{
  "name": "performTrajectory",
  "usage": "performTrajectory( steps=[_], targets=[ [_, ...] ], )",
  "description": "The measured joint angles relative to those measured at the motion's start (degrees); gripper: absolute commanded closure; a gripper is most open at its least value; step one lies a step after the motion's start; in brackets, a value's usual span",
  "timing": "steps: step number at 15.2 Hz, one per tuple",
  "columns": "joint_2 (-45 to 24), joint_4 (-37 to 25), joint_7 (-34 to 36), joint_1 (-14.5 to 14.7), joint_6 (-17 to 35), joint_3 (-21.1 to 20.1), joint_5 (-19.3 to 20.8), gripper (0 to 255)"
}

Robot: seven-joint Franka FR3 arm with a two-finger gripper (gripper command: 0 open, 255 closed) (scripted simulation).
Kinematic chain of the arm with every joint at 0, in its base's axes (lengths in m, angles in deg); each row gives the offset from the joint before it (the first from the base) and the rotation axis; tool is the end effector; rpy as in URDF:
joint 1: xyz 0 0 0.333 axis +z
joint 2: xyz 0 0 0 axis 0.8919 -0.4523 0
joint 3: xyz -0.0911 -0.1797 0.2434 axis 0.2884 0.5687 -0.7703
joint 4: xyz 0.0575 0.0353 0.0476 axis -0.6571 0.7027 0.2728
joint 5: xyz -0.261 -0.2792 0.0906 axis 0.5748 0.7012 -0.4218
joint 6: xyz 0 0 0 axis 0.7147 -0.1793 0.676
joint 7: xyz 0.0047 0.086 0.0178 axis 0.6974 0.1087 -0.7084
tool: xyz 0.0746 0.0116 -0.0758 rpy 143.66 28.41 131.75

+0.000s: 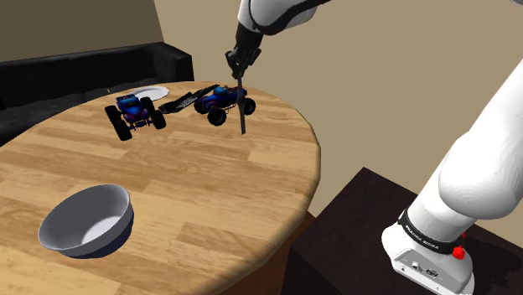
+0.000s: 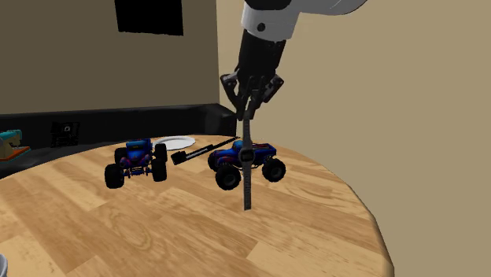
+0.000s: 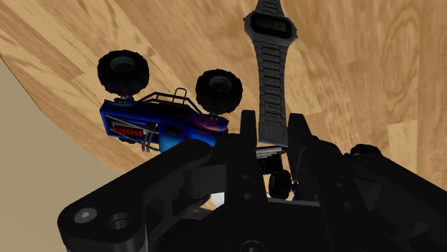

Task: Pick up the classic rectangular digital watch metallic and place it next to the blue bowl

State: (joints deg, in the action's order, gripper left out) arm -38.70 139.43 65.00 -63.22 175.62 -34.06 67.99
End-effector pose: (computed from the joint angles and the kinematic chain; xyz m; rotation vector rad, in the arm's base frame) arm 0.5837 0.0887 0.5280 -3.0441 -0.1073 -0.6817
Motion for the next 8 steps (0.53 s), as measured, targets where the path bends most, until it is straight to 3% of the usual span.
performTrajectory(
  steps=[8],
  targets=[
    [1.0,-4.87,-0.4,0.0,-5.87,0.02,-0.41,255]
  ],
)
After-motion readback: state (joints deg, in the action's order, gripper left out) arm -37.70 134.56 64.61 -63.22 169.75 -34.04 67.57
